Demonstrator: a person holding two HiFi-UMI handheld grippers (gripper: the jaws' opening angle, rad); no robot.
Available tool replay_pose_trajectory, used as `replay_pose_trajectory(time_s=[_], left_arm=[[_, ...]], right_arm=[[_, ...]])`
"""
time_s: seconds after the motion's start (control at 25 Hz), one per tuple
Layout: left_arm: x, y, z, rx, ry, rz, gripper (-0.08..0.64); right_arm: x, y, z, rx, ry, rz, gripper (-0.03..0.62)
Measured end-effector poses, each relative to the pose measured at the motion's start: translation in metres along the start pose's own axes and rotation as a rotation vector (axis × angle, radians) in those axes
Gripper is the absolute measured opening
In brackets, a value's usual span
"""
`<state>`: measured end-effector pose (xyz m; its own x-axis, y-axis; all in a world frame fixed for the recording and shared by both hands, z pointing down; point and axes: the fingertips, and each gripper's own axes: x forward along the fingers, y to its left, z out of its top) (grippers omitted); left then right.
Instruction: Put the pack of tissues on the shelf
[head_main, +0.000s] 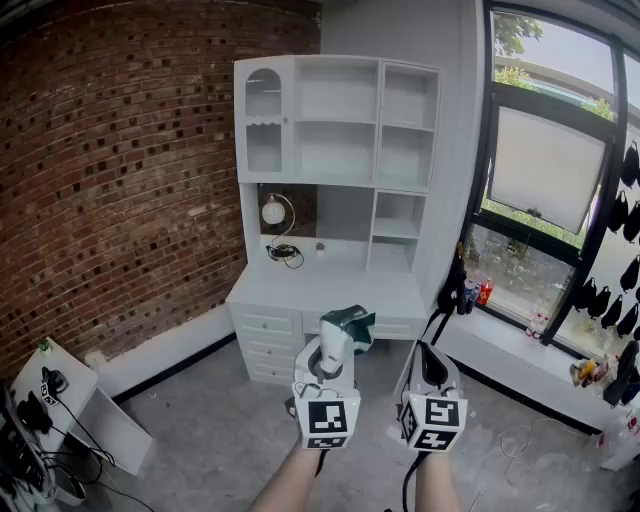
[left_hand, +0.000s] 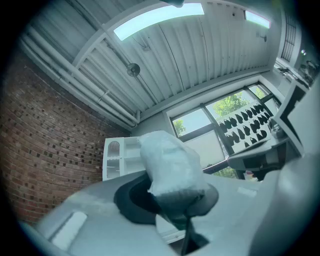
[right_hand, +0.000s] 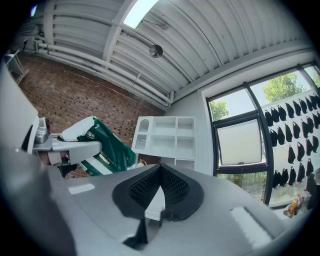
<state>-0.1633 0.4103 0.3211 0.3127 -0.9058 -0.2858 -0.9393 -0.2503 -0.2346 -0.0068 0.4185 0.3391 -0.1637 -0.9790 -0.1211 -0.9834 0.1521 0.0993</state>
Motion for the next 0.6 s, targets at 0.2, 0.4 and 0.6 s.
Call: replay_pose_trajectory(time_s=[0.2, 0.4, 0.6], left_arm=[[0.001, 0.000, 0.000, 0.002, 0.003, 0.000, 0.106], [0.001, -0.002, 0.001, 0.003, 0.006, -0.001, 0.106], [0.002, -0.008, 0.001, 0.001, 0.011, -0.005, 0.106]], right_arm=[[0.000, -0.001, 0.002, 0.000, -0.001, 0.000, -0.002], [-0.003, -0.005, 0.000, -0.006, 0.014, -0.009, -0.002], [-0.006, -0.011, -0.004, -0.011, 0.029, -0.010, -0.002]])
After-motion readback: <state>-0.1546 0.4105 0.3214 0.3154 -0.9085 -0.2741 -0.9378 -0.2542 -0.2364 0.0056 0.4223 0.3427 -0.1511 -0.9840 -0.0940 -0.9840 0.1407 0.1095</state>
